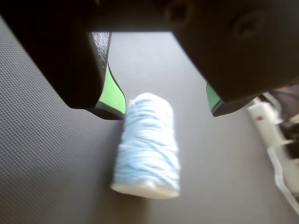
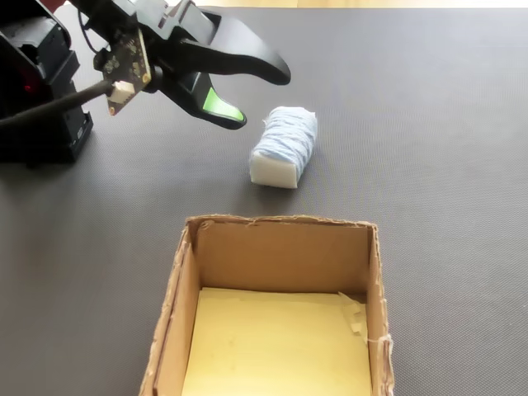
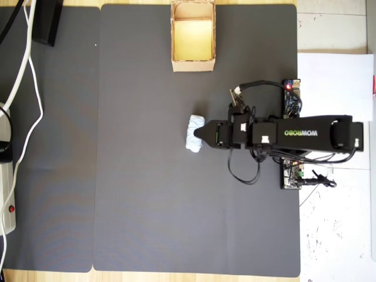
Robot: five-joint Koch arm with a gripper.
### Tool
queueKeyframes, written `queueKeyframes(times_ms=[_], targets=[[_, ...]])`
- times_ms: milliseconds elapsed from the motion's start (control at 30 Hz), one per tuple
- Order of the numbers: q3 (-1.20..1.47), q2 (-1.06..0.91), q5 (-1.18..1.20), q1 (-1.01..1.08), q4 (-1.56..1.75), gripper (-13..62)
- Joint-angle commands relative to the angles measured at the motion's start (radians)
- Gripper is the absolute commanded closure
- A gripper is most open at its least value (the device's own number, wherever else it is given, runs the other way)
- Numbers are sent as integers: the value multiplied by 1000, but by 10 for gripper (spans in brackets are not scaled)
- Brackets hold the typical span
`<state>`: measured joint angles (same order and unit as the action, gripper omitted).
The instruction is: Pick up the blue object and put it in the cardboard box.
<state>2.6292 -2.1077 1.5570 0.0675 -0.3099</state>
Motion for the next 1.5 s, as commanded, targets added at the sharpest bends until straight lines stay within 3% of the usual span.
queueKeyframes(times_ms=[0,1033,1200,1467], targets=[[-104,32,9,0,-15,155],[-445,583,51,41,-195,166],[-446,611,51,52,-184,217],[-391,583,15,66,-51,481]])
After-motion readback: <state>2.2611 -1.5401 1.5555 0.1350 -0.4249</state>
